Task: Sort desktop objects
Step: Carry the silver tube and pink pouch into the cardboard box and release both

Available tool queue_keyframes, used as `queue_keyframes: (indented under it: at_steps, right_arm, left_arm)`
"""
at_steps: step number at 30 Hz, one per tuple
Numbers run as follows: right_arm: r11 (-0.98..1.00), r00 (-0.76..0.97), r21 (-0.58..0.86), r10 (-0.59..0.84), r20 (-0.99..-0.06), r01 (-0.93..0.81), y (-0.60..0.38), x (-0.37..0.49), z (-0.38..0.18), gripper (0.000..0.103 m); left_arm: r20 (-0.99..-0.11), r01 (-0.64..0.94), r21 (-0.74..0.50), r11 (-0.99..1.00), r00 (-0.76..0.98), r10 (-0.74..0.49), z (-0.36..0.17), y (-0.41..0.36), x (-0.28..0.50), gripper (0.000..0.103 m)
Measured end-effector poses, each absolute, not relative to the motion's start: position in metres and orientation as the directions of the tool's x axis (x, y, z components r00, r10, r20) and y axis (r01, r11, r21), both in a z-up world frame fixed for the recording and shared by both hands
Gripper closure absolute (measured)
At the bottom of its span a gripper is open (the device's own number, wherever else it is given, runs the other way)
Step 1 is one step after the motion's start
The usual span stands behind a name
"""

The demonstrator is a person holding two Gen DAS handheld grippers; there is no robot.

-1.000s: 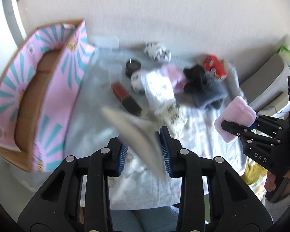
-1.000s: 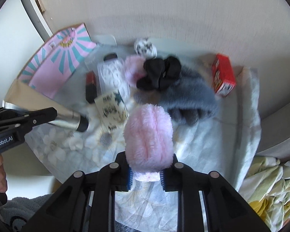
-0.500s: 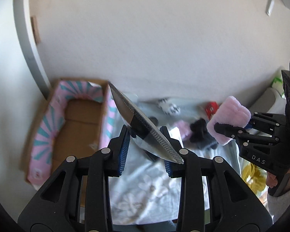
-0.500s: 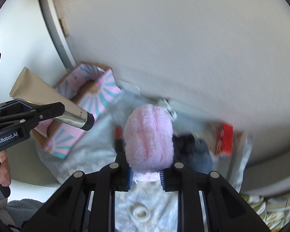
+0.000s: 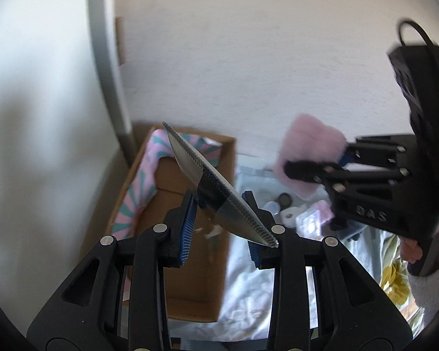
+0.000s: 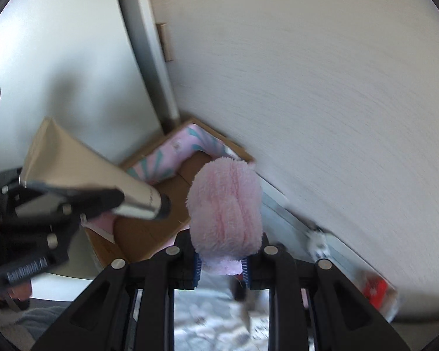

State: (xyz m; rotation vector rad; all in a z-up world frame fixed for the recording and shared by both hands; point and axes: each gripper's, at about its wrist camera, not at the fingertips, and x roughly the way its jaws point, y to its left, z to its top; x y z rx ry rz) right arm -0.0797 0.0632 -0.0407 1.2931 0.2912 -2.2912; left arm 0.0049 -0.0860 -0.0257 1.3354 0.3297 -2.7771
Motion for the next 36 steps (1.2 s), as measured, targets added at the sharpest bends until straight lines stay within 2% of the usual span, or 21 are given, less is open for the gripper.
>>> queue_keyframes:
  at_steps: [11,16,24,25,26,27,28,29,33,36]
  right_arm:
    - [-0.765,-0.268,0.071,-0.309,-0.913,0.640,-0.036,-0.131,-0.106,0.083]
    - [-0.753,-0.214,0.072,-0.276,-0.937,0.654,-0.054,-0.140,-0.138,0.083]
    - [-0.776,-0.187,0.080,-0.249,-0.950,0.625,-0.058,-0.151,-0.156,0.081]
    - [-0.771,-0.182,0.082,-0.250,-0.951,0.631,-0.058,-0.151,-0.157,0.079]
    - [-0.766,-0.177,0.081,-0.248,-0.952,0.638,-0.059,-0.151,-0.158,0.071]
    - [-0.760,-0.173,0.076,-0.243,-0.954,0.645,-0.061,-0.151,-0.159,0.058]
    - [-0.759,-0.179,0.064,-0.233,-0.956,0.648,-0.062,-0.150,-0.160,0.052]
    - [-0.760,-0.187,0.053,-0.226,-0.956,0.647,-0.062,-0.150,-0.160,0.045]
    - [-0.793,-0.220,0.054,-0.233,-0.947,0.607,-0.055,-0.150,-0.153,0.022]
    - [-0.822,-0.242,0.062,-0.237,-0.941,0.566,-0.048,-0.156,-0.143,0.022]
  left_arm:
    - [-0.833,0.216,-0.170,-0.962,-0.553,0.022,-0.073,-0.123,0.009,0.075]
    - [-0.848,0.227,-0.172,-0.959,-0.530,0.027,-0.088,-0.127,0.007,0.075]
    - [-0.860,0.225,-0.187,-0.956,-0.508,0.049,-0.100,-0.131,0.006,0.074]
    - [-0.862,0.215,-0.208,-0.954,-0.501,0.075,-0.101,-0.131,0.005,0.072]
    - [-0.860,0.208,-0.222,-0.953,-0.502,0.090,-0.101,-0.131,0.004,0.065]
    - [-0.857,0.202,-0.232,-0.951,-0.506,0.102,-0.100,-0.130,0.004,0.056]
    - [-0.856,0.201,-0.226,-0.953,-0.508,0.096,-0.097,-0.129,0.003,0.023]
    - [-0.854,0.205,-0.209,-0.956,-0.514,0.077,-0.093,-0.128,0.004,0.001]
    - [-0.831,0.190,-0.161,-0.968,-0.556,0.029,-0.078,-0.122,0.007,0.000]
    - [-0.831,0.186,-0.124,-0.975,-0.556,-0.001,-0.075,-0.118,0.006,0.000]
